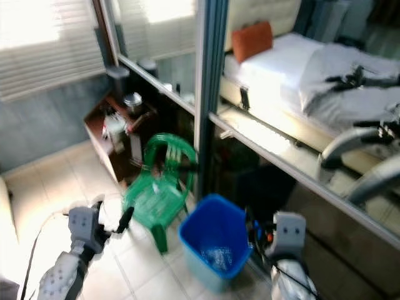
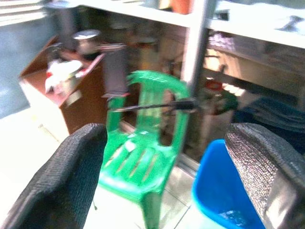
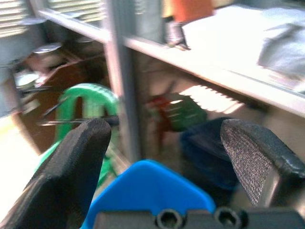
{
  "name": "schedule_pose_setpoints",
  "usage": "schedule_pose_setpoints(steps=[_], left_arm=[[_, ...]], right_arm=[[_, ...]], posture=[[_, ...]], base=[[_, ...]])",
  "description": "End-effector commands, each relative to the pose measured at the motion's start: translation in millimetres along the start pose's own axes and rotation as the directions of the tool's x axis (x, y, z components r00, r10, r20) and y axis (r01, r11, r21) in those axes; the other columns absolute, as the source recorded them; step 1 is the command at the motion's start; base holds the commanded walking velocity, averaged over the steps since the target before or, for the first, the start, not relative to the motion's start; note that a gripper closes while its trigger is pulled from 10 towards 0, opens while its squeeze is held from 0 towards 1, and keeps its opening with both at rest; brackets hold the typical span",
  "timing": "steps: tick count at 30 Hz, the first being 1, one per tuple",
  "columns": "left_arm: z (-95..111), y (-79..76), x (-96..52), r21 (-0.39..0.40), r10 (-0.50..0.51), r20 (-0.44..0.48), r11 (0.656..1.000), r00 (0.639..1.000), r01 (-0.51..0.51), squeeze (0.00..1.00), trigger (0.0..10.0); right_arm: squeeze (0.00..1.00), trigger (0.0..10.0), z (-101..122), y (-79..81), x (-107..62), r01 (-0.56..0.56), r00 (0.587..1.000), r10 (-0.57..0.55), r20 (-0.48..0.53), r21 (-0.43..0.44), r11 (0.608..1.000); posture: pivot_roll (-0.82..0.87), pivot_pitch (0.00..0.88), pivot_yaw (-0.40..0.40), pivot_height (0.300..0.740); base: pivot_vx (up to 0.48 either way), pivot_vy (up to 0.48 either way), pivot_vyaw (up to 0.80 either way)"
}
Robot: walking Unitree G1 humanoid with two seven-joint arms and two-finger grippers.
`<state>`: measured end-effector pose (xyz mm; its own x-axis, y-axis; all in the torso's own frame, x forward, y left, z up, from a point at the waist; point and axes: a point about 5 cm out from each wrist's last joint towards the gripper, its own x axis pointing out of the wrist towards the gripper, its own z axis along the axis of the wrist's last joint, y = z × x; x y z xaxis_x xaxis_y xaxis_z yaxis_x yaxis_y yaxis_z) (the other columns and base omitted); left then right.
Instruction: Clean up the room
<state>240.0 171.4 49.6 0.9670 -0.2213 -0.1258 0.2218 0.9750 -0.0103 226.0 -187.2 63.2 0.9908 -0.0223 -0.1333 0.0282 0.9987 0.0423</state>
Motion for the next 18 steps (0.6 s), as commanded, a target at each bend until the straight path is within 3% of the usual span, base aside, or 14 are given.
schedule_pose_setpoints(steps=[1, 2, 10, 15, 18], left_arm=[[0.7, -2.1, 3.9, 0.015, -0.004, -0.016, 1.0, 1.0, 0.004, 0.0, 10.0], [1.5, -1.0, 8.3, 0.048, -0.008, -0.028, 0.999, 1.0, 0.01, 0.0, 10.0], [9.8, -8.8, 19.1, 0.089, -0.014, -0.035, 0.996, 0.999, 0.018, 0.0, 10.0], [8.5, -5.9, 20.1, 0.157, -0.008, -0.057, 0.987, 0.998, 0.017, 0.0, 10.0], [10.1, -6.3, 19.7, 0.144, -0.014, -0.052, 0.989, 0.999, 0.021, 0.0, 10.0]], right_arm=[[0.0, 10.0, -3.5, 1.8, 1.8, -0.02, 1.0, 0.02, -0.015, 0.0, 1.0], [0.0, 10.0, -2.7, 2.3, 4.9, -0.029, 1.0, 0.029, -0.011, -0.003, 1.0], [0.0, 10.0, -4.8, 6.1, 9.2, -0.061, 0.998, 0.061, -0.012, 0.016, 0.998], [0.0, 10.0, -7.7, 4.2, 8.5, -0.062, 0.998, 0.062, -0.02, 0.011, 0.998], [0.0, 10.0, -9.3, 3.9, 8.9, -0.059, 0.998, 0.06, -0.022, 0.012, 0.998]], posture=[[-0.03, 0.0, -0.017, 0.74], [-0.03, 0.0, -0.011, 0.74], [-0.04, 0.0, 0.006, 0.74], [-0.05, 0.0, 0.015, 0.74], [-0.05, 0.0, 0.023, 0.74]], base=[[0.0, 0.0, 0.76], [0.0, 0.0, 0.76], [0.0, 0.0, 0.75], [0.0, 0.0, 0.75], [0.0, -0.27, 0.75]])
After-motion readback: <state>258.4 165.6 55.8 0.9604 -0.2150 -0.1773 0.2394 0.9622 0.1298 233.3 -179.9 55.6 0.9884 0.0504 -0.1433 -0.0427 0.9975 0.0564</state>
